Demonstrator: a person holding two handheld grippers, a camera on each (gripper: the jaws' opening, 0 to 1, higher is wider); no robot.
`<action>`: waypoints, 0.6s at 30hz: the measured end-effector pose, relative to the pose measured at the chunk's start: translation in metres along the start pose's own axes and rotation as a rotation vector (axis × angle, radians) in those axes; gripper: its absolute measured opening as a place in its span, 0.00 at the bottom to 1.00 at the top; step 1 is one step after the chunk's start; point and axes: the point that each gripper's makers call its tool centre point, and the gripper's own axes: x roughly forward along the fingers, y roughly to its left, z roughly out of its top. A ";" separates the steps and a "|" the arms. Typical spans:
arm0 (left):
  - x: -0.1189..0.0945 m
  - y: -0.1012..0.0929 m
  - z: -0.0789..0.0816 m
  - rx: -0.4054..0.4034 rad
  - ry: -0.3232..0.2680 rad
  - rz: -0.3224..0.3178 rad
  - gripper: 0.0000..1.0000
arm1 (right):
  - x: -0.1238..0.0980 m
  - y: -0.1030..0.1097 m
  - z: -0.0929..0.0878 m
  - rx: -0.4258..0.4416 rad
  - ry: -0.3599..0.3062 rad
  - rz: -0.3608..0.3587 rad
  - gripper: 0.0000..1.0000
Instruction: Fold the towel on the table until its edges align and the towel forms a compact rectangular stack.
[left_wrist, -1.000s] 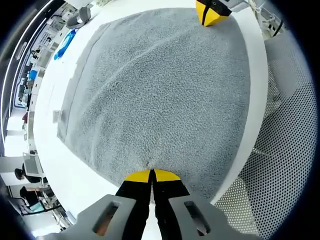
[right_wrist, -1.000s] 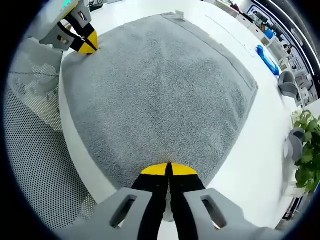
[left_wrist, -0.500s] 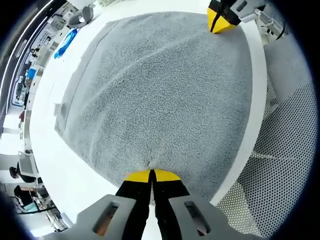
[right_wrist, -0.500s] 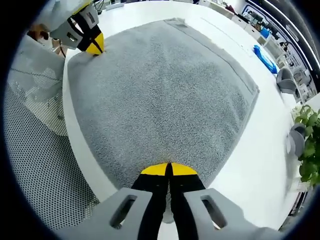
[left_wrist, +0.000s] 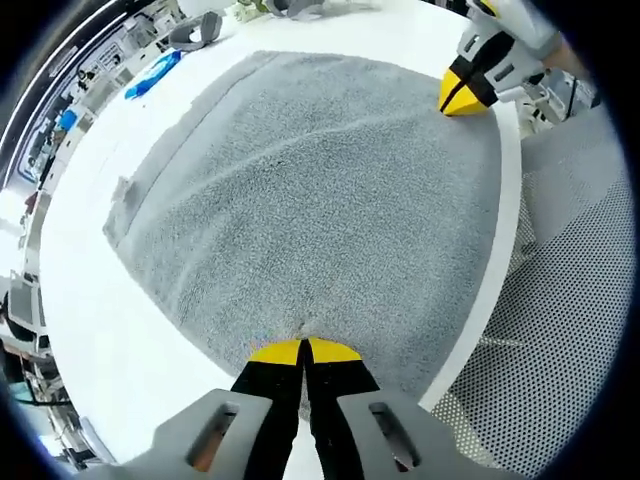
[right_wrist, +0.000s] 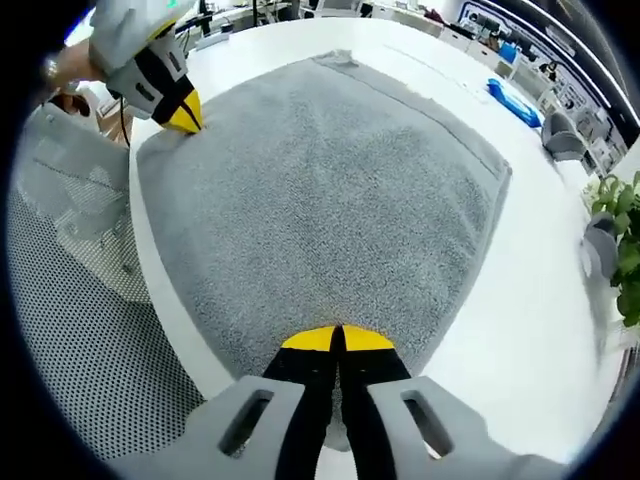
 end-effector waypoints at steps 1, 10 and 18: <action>0.000 0.000 0.000 0.009 0.000 0.001 0.01 | 0.000 0.001 0.000 0.007 -0.007 0.009 0.00; -0.001 0.005 -0.002 0.048 -0.025 0.033 0.01 | -0.002 0.012 0.001 0.091 -0.098 0.114 0.00; -0.004 0.006 -0.001 0.000 -0.270 0.015 0.01 | -0.005 0.009 -0.001 0.265 -0.278 0.271 0.00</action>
